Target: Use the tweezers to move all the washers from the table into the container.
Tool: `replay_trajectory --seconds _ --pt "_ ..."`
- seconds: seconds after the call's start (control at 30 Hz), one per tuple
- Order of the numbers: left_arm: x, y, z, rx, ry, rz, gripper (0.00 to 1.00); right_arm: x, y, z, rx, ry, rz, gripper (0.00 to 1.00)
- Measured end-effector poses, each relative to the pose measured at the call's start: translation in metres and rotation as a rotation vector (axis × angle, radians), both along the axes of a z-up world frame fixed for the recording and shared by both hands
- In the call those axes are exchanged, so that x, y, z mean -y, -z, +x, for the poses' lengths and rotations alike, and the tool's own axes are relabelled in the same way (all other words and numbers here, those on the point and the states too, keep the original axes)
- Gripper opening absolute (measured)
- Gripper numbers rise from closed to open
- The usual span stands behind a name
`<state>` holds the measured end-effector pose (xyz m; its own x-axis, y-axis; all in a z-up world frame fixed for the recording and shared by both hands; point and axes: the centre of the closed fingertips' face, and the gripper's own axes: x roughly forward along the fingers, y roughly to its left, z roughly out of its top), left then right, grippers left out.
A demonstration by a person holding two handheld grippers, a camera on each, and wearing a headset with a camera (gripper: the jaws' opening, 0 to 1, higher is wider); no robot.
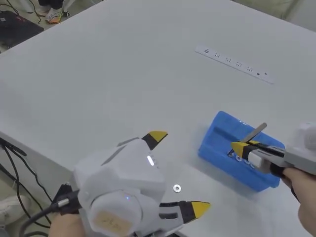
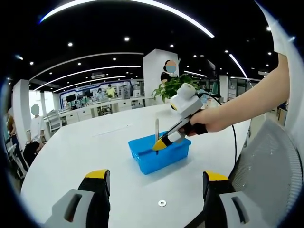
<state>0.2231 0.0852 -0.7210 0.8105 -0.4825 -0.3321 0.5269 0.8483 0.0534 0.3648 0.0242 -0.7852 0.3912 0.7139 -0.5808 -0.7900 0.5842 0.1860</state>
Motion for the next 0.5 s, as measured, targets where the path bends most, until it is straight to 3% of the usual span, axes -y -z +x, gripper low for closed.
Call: replay_trajectory --seconds 0.17,0.3,0.5 --pt "-0.001 0.001 0.0 -0.005 -0.002 0.004 0.82 -0.001 -0.011 -0.003 0.025 -0.014 0.024 0.05" --pt "-0.001 0.002 0.0 -0.005 -0.002 0.006 0.81 -0.004 -0.029 -0.008 0.063 -0.036 0.066 0.05" --pt "-0.001 0.002 0.0 -0.007 0.0 0.007 0.81 -0.007 -0.044 -0.027 0.09 -0.077 0.104 0.05"
